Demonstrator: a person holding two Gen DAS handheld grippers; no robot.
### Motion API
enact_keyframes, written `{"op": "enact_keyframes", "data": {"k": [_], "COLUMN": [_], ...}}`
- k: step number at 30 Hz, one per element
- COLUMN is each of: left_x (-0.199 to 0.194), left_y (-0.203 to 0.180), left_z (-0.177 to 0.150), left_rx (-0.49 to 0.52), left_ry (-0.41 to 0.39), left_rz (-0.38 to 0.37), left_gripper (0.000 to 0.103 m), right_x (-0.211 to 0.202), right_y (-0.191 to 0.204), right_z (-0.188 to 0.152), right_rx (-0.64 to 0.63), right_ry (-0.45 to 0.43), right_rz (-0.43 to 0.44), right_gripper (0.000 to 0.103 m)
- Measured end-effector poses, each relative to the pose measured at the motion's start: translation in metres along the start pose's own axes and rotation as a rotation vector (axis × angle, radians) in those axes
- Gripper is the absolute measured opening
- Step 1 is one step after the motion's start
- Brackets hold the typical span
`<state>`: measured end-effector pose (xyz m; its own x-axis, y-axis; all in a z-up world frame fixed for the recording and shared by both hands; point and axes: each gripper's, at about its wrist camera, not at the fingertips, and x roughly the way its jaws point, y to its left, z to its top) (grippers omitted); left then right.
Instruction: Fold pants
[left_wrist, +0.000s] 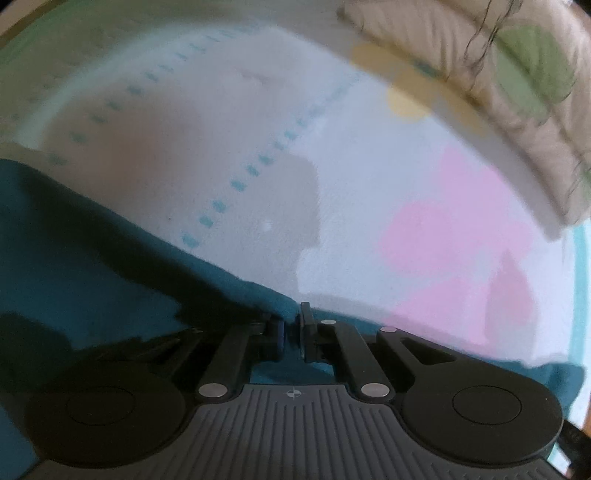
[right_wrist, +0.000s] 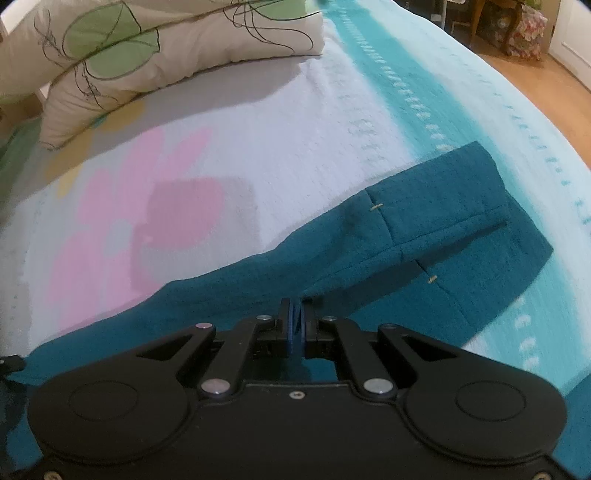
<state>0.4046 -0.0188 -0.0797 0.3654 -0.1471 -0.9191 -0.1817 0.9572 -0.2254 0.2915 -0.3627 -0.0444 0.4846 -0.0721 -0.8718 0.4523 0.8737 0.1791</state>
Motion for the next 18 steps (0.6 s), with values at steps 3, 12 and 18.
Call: {"op": "enact_keyframes", "data": {"k": [3,12,18], "left_x": [-0.037,-0.167,-0.179], "left_y": [-0.012,-0.003,0.021], "left_z": [-0.014,-0.1,-0.175], "left_rx": [0.101,0.275,0.388], "left_ry": [-0.073,-0.248,-0.233], "left_rz": [0.023,-0.005,0.053], "left_gripper": [0.004,0.004,0.004], "right_x": [-0.026,-0.154,-0.175], "right_y": [-0.005,-0.038,-0.053], "right_z": [-0.005,-0.065,-0.133], "right_rx": [0.005,-0.009,-0.024], "right_ry": [-0.032,-0.104,0.0], "right_rz": [0.019,0.073,0.061], "right_gripper": [0.007,0.007,0.008]}}
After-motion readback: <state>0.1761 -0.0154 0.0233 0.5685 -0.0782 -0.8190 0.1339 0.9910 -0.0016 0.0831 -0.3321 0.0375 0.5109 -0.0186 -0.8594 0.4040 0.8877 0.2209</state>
